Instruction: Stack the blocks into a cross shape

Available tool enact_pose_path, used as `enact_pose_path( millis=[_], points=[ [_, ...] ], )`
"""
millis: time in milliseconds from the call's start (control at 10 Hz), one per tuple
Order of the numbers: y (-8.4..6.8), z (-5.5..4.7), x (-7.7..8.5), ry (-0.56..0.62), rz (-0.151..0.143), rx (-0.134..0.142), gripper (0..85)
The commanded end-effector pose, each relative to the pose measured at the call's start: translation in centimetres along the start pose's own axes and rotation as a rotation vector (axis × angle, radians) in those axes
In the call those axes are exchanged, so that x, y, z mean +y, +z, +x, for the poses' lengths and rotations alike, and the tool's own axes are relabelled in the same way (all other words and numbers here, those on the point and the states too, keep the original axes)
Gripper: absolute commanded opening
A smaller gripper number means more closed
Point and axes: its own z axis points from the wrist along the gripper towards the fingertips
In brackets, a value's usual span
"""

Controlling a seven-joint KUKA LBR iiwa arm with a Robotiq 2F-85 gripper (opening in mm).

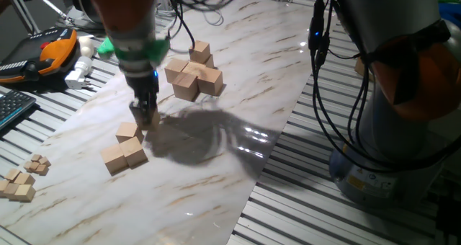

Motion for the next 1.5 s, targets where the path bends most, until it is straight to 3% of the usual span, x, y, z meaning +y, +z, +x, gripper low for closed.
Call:
enact_pose_path(
  millis=[0,100,200,300,500,600,700,800,1000,1300,1400],
  points=[
    [-3.2,0.0,-0.8,0.213,0.022,0.042,0.0],
    [-4.9,0.1,-2.5,0.265,0.051,0.057,0.0],
    [-6.0,0.5,-4.0,0.372,0.040,0.082,0.0],
    [-6.7,1.0,-5.6,0.497,0.014,0.083,0.0],
    [-7.7,2.2,-8.3,0.686,-0.010,0.078,0.0],
    [-8.3,2.8,-9.6,0.680,-0.014,0.080,0.0],
    [-8.5,3.3,-11.0,0.647,0.017,0.082,0.0],
    [-8.6,3.8,-12.4,0.604,0.017,0.087,0.0],
    [-7.9,5.2,-14.3,0.507,0.066,0.075,0.0],
    [-7.4,7.2,-16.5,0.416,0.087,0.067,0.0],
    [-7.4,7.8,-17.2,0.383,0.080,0.070,0.0]
  ],
)
